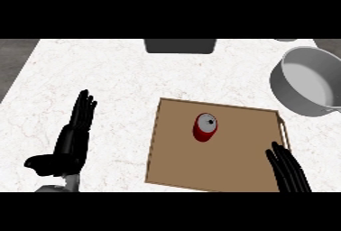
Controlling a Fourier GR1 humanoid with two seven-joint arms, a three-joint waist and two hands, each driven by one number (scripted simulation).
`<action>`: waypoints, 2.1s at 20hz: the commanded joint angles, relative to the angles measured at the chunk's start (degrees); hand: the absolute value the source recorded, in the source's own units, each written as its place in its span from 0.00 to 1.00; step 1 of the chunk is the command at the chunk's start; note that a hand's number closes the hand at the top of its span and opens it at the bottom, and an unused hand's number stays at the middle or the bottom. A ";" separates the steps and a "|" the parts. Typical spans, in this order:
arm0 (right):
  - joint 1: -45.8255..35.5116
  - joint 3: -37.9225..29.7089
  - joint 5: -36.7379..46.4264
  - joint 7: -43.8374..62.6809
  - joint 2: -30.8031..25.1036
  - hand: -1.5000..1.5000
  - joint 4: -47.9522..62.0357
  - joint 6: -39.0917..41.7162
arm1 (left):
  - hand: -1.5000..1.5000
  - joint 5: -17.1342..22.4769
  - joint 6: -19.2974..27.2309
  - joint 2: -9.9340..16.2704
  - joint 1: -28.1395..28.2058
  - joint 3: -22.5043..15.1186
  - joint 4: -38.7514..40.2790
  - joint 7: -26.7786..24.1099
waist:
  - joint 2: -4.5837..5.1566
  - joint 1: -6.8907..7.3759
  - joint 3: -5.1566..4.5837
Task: Pick the can from the tray and place it in the pot
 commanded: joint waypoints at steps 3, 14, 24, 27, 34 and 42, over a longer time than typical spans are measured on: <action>-6.80 12.41 15.31 22.60 2.01 0.00 -0.05 8.57 | 0.50 0.19 -1.25 -0.25 -2.46 1.04 3.25 0.31 | -0.07 -0.10 0.19; -28.91 15.82 12.56 46.88 2.07 0.00 17.84 12.28 | 0.50 -2.82 -0.93 -3.13 1.29 0.35 2.33 -2.93 | -0.25 -0.09 0.32; -33.63 11.77 7.40 43.36 2.07 0.00 25.76 9.72 | 0.50 -1.34 -6.56 -2.69 -1.96 7.25 4.27 0.11 | -0.29 -0.42 0.33; -34.20 10.79 7.42 41.10 2.07 0.00 29.96 6.77 | 0.50 -3.42 -5.95 -3.55 -2.65 6.93 2.88 1.21 | -0.29 -0.39 0.33; -35.24 11.74 5.63 41.58 2.06 0.00 35.89 1.10 | 0.50 -8.08 -4.22 -7.55 4.14 2.31 -1.20 -0.56 | -0.33 -0.24 0.34; -40.19 8.91 11.48 36.45 1.31 1.00 38.10 -1.93 | 0.50 -7.17 -6.14 -7.15 1.81 5.44 -0.05 0.43 | -0.32 -0.25 0.34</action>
